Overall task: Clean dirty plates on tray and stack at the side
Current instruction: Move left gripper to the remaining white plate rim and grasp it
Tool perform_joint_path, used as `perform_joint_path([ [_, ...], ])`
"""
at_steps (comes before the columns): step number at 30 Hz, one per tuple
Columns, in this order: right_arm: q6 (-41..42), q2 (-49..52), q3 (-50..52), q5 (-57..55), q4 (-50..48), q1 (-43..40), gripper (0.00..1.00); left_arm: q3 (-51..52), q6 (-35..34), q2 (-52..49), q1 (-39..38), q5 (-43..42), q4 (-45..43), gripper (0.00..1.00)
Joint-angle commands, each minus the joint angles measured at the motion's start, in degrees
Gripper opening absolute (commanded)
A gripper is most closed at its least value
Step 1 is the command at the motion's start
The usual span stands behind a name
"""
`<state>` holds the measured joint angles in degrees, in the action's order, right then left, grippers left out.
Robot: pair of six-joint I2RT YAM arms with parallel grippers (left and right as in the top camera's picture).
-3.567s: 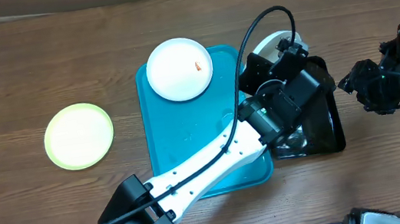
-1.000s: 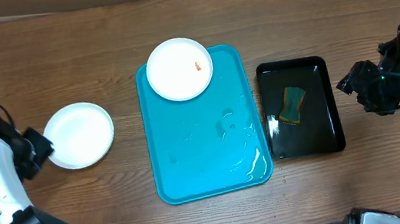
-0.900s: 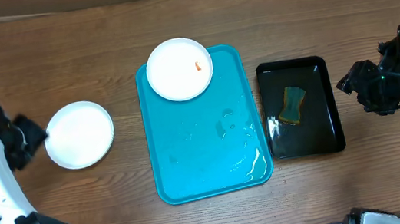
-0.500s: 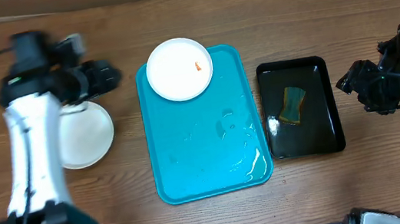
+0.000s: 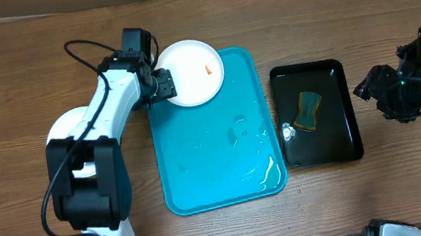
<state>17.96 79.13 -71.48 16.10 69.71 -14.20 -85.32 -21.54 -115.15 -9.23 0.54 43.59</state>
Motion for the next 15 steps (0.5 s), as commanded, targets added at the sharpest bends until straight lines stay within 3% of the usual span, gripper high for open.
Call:
perform_joint_path([
  [1, -0.4, -0.3, -0.6, 0.1, -0.2, -0.1, 0.63, 0.3, -4.4, -3.2, 0.4, 0.8, -2.1, 0.69],
  [3, -0.4, -0.2, -0.6, 0.1, -0.2, -0.1, 0.63, 0.3, -4.2, -4.6, 0.4, -1.8, -3.6, 0.59],
  [6, -0.4, -0.1, -0.6, 0.1, -0.2, -0.1, 0.63, 0.3, -4.2, -5.5, 0.4, -3.2, -4.5, 0.31],
  [10, -0.4, 0.0, -0.6, 0.1, -0.2, -0.1, 0.64, 0.2, -2.4, -5.5, 0.4, -3.5, -5.0, 0.04],
  [15, -0.6, 0.0, -0.6, 0.1, -0.2, -0.1, 0.64, -0.2, 0.3, -4.6, 0.4, -6.8, -0.6, 0.04],
])
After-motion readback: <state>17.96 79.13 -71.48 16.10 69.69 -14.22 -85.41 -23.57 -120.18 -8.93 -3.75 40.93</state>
